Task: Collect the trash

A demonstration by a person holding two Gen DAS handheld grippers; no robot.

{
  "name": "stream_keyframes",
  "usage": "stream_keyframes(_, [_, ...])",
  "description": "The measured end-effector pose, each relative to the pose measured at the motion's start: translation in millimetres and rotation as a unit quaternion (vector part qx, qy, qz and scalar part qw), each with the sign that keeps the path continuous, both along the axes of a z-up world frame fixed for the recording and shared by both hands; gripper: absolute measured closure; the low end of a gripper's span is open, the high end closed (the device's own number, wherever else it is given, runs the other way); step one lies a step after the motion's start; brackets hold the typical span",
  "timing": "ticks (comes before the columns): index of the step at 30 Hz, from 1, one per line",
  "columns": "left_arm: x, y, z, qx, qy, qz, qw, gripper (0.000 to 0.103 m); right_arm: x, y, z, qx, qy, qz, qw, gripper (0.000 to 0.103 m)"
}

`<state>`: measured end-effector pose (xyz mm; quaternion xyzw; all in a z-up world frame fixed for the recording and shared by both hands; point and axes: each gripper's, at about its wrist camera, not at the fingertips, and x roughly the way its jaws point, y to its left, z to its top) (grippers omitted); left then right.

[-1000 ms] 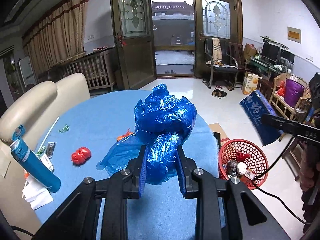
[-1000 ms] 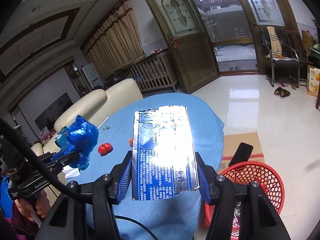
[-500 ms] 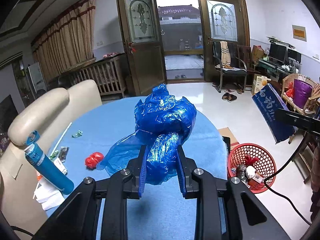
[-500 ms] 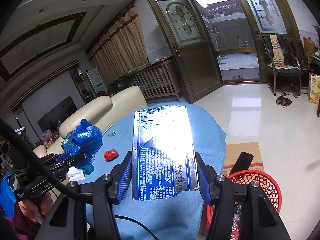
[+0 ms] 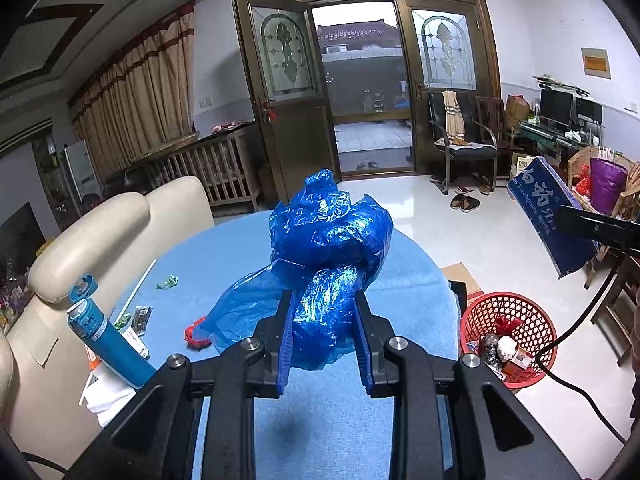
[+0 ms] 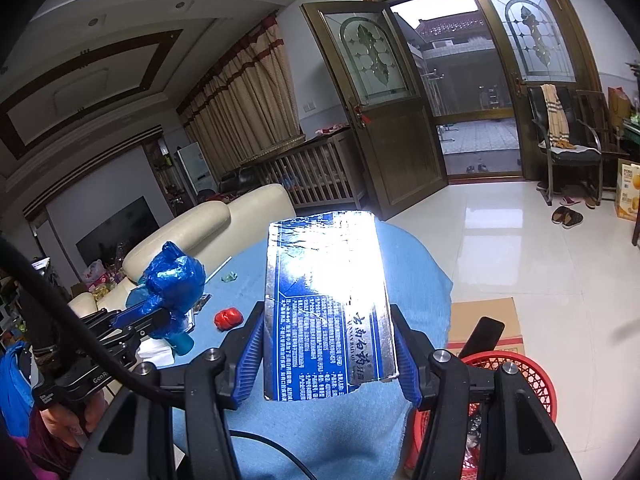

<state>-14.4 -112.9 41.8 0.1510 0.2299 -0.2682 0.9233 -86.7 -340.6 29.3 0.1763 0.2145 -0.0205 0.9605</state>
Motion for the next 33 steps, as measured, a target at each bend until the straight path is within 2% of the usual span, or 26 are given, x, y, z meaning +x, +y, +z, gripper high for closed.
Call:
stream_keyframes(20, [-17, -4, 4, 0.004, -0.027, -0.009, 0.9996, 0.074, -16, -2, -1, -0.006, -0.019, -0.002, 1.000, 0.043])
stream_keyframes(25, [-11, -4, -7, 0.008, -0.034, -0.016, 0.9992, 0.074, -16, 1, -4, -0.003, -0.015, -0.001, 1.000, 0.043])
stream_keyframes(27, [5, 2, -23, 0.014, -0.013, -0.002, 0.9998, 0.074, -15, 0, -5, -0.001, -0.012, -0.002, 1.000, 0.043])
stream_keyframes(30, [34, 18, -47, 0.007, 0.059, 0.015, 0.9981, 0.074, -14, -3, -8, 0.004, -0.007, -0.003, 1.000, 0.043])
stream_keyframes(33, [53, 38, -72, 0.011, 0.118, 0.041, 0.9921, 0.073, -12, -6, -13, 0.008, 0.002, -0.005, 1.000, 0.043])
